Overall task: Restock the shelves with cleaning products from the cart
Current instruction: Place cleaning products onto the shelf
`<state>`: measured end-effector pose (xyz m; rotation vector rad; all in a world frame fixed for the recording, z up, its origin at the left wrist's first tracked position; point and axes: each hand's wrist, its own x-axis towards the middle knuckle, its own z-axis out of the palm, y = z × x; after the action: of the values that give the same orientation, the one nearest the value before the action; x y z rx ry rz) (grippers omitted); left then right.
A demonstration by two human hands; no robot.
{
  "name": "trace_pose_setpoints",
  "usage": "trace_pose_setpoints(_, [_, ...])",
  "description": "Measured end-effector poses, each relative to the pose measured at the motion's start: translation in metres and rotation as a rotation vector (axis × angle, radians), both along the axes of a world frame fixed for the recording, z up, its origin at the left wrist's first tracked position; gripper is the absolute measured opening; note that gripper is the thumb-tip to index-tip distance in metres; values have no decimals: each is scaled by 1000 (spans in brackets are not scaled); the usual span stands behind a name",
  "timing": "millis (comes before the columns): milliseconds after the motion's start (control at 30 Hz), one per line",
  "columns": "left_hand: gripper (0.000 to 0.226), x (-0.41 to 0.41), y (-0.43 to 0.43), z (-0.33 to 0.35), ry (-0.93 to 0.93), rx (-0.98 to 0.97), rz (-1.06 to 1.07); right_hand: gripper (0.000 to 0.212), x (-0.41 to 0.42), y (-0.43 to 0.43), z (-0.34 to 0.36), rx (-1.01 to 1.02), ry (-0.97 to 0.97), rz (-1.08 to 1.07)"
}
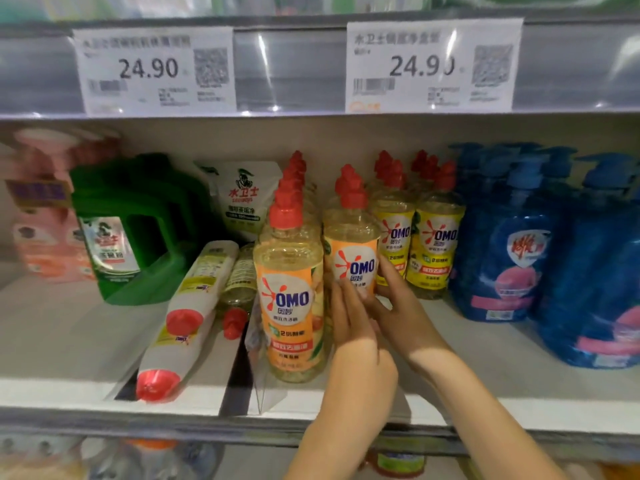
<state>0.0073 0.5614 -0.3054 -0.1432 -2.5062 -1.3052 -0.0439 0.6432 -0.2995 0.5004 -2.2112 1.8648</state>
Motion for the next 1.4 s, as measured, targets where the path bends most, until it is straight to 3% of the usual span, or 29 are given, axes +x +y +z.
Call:
trace_pose_setpoints(67, [70,6,1,-6,0,-24,-8,53,4,2,-3,-1,-31,-4])
trace_pose_setpoints(167, [13,28,-5,-6,12,50,-39,48,23,10,-5,-51,-41,-87])
trace_pose_setpoints(200, [11,35,-6,-5,31,84,-53,46,34,14,-5,-71,-36,-118])
trace_pose_setpoints(333, [40,73,-16,2,82,286,-65,29,84,26,-3,-141,45,-102])
trace_pose_setpoints(467, [30,125,-25,-3,137,434,59,28,125,24,-9,-278,12,94])
trace_pose_setpoints(600, [22,186,-42,-18,103,445,273,27,156,-5,-23,-294,-90,327])
trace_pose_setpoints(900, [19,347,-122,-35,176,481,864,16,258,-127,-52,-157,-229,898])
trace_pose_setpoints(1000, [19,405,-151,-40,228,511,1037,23,301,-172,-56,-112,-260,1044])
trace_pose_setpoints(1400, [19,642,-304,-60,324,528,1471,34,533,-398,-78,132,-357,1522])
